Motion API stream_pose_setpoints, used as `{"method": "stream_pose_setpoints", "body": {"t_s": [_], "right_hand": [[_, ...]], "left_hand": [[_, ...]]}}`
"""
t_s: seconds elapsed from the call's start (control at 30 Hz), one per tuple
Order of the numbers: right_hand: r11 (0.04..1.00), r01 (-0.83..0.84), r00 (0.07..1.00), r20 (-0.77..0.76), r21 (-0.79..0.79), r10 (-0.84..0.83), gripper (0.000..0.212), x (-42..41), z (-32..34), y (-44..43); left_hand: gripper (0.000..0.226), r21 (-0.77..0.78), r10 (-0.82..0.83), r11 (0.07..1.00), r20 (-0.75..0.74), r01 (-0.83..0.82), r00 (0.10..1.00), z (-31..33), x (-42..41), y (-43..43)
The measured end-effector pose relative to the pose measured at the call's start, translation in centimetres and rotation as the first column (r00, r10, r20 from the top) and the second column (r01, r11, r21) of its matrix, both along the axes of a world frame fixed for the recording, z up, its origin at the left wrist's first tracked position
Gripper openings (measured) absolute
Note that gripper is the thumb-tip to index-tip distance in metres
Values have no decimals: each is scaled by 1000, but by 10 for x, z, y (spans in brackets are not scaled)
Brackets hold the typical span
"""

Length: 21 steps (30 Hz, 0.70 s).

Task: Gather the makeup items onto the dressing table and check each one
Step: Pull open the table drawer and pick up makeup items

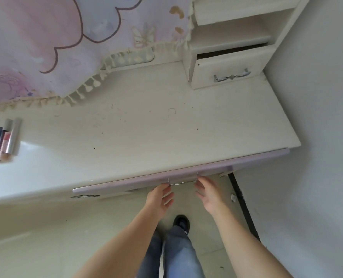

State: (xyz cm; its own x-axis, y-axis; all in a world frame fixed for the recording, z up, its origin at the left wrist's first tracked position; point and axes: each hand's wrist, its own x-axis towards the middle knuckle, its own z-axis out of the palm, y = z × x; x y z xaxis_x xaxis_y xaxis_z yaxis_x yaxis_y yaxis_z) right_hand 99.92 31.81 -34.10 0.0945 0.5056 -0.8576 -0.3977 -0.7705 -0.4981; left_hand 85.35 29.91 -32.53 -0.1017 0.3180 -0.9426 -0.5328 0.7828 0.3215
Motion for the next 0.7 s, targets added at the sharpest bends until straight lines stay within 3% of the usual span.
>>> {"method": "stream_pose_setpoints", "body": {"t_s": [0.3,0.7], "right_hand": [[988,153,966,-207,-32,-156,16,-2,-5,5],[997,66,972,-226,27,-59,11,9,4,-17]], "left_hand": [[16,8,63,998,62,-64,996,-3,7,8],[13,56,34,998,-44,-31,998,0,22,-19]]}}
